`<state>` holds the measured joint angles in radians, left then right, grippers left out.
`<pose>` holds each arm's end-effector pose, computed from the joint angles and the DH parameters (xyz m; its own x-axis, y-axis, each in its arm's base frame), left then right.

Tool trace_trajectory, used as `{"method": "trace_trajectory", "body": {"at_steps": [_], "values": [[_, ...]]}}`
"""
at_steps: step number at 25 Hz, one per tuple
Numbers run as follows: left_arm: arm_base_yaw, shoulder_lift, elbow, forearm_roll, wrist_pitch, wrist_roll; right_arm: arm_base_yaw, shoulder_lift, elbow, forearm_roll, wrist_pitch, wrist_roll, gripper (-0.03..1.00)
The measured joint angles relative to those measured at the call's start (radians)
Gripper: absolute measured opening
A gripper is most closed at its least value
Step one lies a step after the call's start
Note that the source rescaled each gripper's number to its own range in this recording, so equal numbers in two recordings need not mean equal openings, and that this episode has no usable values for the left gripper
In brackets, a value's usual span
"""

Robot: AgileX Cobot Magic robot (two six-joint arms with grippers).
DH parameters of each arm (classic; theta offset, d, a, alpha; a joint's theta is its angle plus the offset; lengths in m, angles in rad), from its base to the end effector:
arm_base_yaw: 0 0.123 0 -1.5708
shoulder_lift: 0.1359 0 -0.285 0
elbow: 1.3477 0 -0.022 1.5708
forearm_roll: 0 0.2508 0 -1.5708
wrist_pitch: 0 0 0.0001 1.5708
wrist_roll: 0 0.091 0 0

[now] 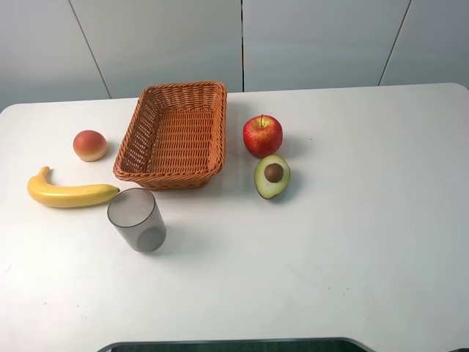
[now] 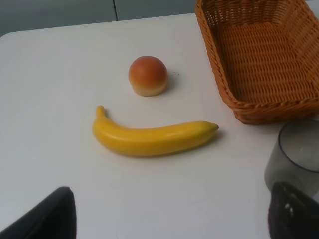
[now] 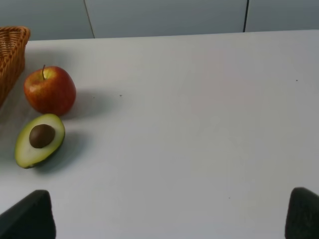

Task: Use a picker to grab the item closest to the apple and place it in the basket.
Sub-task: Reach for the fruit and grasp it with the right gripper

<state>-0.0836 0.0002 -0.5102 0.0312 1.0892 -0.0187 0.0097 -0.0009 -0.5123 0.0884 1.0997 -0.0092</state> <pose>-0.0070 0.0031 0.2778 -0.4708 0.0352 -0.8815 0.0572 0.9983 0.0093 -0.0083 0.0071 0.2778 -0.4796 0.0262 -0.8771 -0.0639 0.9958 0.0648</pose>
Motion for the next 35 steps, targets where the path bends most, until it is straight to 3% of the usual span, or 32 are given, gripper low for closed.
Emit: {"method": "trace_trajectory", "body": {"at_steps": [32, 35], "values": [[0.000, 0.000, 0.000, 0.000, 0.000, 0.000, 0.000, 0.000, 0.000, 0.000, 0.000, 0.000, 1.00], [0.000, 0.000, 0.000, 0.000, 0.000, 0.000, 0.000, 0.075, -0.002, -0.001, 0.012, 0.000, 1.00]]}}
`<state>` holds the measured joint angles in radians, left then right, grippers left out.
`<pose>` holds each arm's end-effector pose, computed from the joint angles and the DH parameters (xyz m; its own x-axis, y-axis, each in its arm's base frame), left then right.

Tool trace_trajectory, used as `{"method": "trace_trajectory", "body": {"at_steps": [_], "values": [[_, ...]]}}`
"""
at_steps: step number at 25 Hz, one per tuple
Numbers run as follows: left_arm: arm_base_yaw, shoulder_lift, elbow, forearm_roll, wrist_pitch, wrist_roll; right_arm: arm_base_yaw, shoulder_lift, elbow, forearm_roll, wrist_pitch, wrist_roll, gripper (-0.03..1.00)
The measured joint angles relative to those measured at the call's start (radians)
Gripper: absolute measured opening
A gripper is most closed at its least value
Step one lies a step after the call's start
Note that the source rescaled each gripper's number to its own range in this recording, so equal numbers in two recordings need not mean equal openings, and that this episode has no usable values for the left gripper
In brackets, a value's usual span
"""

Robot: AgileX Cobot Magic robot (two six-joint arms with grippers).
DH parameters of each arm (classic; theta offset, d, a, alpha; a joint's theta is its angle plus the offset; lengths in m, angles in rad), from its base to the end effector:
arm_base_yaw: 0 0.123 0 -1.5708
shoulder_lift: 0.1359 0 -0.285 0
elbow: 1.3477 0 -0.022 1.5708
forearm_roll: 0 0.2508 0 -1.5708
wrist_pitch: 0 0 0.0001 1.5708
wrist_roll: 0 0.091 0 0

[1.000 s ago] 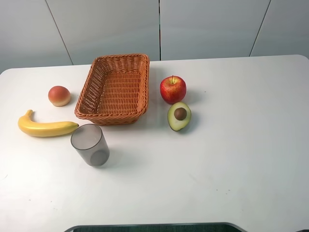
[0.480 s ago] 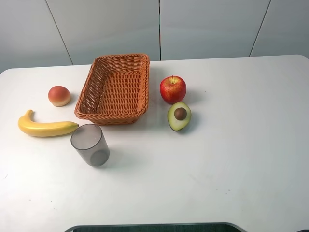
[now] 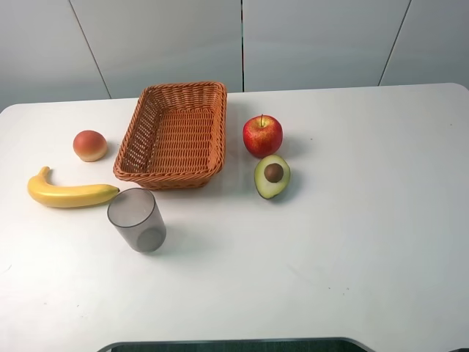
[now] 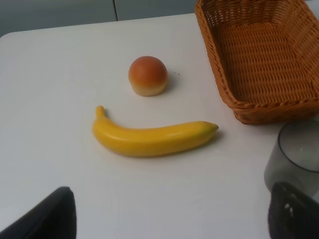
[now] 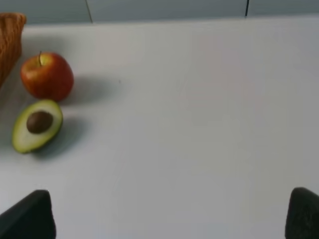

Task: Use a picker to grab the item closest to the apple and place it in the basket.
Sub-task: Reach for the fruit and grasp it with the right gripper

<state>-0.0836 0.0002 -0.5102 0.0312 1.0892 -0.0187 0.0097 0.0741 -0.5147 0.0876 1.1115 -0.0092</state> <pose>-0.0070 0.0031 0.2778 -0.4708 0.0352 -0.8815 0.0572 0.9983 0.0093 0.0025 0.0072 0.2778 -0.5518 0.0243 -0.8336 -0.0588 0.9960 0.0679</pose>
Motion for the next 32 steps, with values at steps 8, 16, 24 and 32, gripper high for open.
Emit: {"method": "trace_trajectory", "body": {"at_steps": [8, 16, 24, 32], "values": [[0.000, 0.000, 0.000, 0.000, 0.000, 0.000, 0.002, 0.385, -0.117, 0.008, -0.012, 0.021, 1.00], [0.000, 0.000, 0.000, 0.000, 0.000, 0.000, 0.260, 0.760, -0.181, 0.022, -0.154, 0.137, 1.00], [0.000, 0.000, 0.000, 0.000, 0.000, 0.000, 0.477, 1.149, -0.292, -0.062, -0.308, 0.419, 1.00], [0.000, 0.000, 0.000, 0.000, 0.000, 0.000, 0.594, 1.488, -0.437, -0.154, -0.335, 0.543, 1.00]]}}
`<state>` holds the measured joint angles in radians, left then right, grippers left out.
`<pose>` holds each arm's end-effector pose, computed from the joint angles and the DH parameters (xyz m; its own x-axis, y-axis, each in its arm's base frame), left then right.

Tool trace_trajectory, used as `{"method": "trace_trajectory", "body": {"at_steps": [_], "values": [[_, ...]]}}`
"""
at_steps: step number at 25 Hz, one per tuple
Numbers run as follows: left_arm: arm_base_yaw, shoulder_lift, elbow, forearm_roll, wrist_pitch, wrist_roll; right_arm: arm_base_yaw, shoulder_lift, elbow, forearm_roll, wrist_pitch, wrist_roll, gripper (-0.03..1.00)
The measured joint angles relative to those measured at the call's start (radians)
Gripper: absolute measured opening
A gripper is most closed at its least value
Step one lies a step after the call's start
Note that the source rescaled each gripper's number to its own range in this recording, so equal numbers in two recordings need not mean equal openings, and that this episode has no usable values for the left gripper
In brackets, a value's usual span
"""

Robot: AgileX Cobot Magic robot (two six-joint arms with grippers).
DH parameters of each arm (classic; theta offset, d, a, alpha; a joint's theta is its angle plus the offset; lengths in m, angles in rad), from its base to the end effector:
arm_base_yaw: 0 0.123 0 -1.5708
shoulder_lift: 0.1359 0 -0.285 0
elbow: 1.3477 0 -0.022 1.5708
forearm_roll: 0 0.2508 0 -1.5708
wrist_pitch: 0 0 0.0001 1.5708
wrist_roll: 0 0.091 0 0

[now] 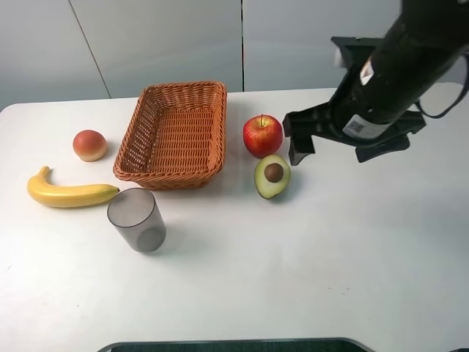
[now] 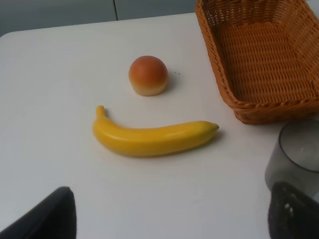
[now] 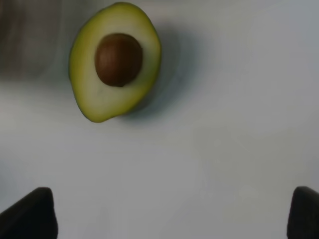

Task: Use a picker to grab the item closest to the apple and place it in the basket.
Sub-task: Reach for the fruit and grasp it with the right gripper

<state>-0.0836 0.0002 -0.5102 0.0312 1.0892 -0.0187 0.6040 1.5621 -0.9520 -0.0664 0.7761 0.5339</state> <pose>-0.0070 0.0031 0.2778 -0.4708 0.0352 -0.8815 0.0572 0.9983 0.0093 0.2401 0.1606 0.2119 -0.9611 -0.0958 -0.2592 -0.1218 0.9888 0.0864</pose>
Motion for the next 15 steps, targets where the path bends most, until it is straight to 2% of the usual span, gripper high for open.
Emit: {"method": "trace_trajectory", "body": {"at_steps": [7, 15], "values": [[0.000, 0.000, 0.000, 0.000, 0.000, 0.000, 0.030, 0.183, -0.088, -0.012, -0.086, 0.052, 1.00], [0.000, 0.000, 0.000, 0.000, 0.000, -0.002, 0.033, 0.274, -0.116, -0.043, -0.179, 0.145, 1.00]]}}
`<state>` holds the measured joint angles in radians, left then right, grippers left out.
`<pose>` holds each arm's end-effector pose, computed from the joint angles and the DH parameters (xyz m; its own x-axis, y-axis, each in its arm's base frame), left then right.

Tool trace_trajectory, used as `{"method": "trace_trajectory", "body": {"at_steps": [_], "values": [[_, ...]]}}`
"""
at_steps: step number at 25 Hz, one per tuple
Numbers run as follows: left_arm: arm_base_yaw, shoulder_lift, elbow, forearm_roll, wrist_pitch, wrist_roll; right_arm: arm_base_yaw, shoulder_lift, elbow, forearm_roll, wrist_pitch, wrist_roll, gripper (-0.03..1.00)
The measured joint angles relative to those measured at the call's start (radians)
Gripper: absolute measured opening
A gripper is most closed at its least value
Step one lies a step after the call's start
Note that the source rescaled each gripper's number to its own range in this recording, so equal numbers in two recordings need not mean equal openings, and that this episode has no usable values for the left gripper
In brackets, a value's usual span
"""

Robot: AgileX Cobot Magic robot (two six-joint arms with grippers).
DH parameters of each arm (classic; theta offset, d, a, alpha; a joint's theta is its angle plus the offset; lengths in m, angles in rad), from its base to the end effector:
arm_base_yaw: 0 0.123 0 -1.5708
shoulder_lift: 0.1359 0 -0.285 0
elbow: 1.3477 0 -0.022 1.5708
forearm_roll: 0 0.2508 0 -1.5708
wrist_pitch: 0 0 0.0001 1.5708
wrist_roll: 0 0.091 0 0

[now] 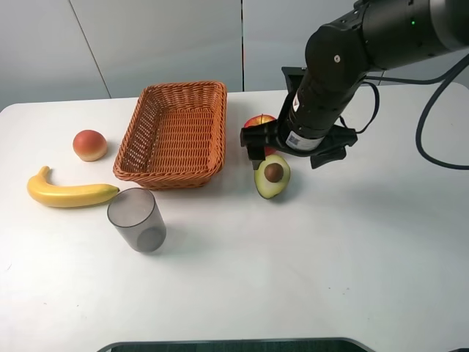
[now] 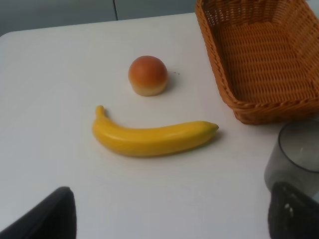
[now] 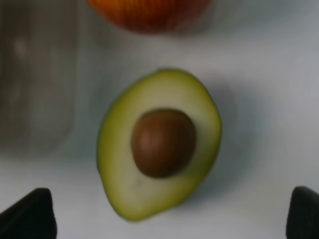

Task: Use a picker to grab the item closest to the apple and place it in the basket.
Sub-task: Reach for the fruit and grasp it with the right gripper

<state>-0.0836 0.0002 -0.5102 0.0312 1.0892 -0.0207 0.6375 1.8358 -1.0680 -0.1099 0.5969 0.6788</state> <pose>-0.0070 0.0031 0.2778 -0.4709 0.0332 -0.8815 0.0562 0.9984 0.0075 0.2817 0.2017 0.1578 -0.9610 -0.0230 -0.2755 -0.0561 0.9920 0.1127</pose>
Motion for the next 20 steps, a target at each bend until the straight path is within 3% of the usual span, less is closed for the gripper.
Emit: {"method": "trace_trajectory", "body": {"at_steps": [8, 20], "values": [[0.000, 0.000, 0.000, 0.000, 0.000, 0.000, 0.000, 0.062, -0.023, -0.163, -0.069, 0.216, 1.00], [0.000, 0.000, 0.000, 0.000, 0.000, 0.000, 0.000, 0.120, -0.032, -0.200, -0.126, 0.245, 1.00]]}}
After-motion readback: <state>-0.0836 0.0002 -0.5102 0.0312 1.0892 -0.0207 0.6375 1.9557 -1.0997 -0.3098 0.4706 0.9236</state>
